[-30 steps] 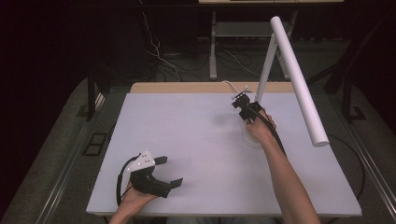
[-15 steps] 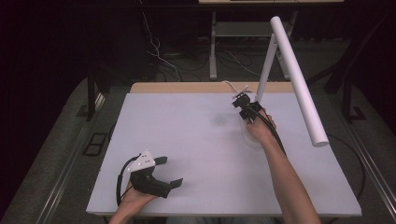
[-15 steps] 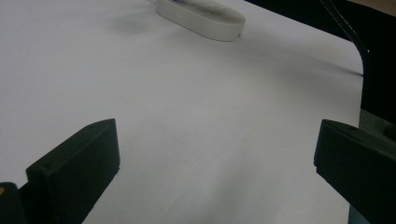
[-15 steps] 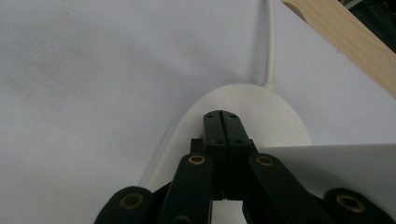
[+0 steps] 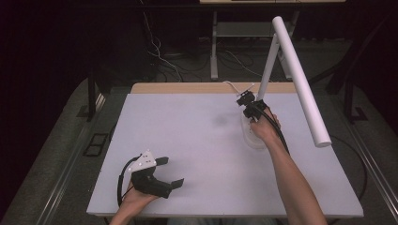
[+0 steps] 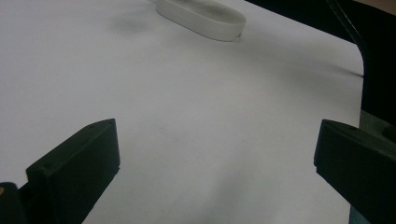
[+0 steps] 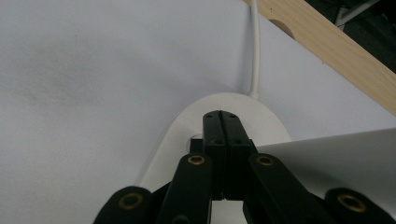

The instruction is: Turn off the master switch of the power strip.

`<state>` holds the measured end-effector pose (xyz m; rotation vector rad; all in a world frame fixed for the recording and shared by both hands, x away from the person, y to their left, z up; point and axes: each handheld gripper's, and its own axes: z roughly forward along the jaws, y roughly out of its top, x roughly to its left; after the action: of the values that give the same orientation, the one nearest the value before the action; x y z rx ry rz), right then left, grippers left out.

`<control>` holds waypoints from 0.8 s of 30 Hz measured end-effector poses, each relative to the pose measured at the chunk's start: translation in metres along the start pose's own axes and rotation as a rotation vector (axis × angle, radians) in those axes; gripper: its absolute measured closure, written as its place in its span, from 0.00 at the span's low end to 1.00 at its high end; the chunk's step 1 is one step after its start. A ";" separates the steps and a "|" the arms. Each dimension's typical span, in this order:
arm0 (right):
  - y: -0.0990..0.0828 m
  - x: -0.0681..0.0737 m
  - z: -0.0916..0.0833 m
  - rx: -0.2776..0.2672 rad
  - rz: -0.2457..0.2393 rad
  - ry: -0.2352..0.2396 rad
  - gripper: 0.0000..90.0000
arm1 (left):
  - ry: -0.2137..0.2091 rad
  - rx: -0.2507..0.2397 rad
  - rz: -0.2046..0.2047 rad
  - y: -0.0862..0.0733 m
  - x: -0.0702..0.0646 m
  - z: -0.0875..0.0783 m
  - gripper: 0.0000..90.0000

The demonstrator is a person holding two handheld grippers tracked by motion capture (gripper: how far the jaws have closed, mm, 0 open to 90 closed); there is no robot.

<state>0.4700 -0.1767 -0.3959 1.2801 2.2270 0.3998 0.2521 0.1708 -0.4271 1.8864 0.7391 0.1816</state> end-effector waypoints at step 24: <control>-0.016 0.015 -0.057 -0.136 -0.016 0.115 0.97 | -0.005 0.003 0.009 0.000 -0.001 0.001 0.00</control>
<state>0.4190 -0.1713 -0.3622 1.1945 2.2602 0.6227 0.2520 0.1690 -0.4271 1.8924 0.7278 0.1823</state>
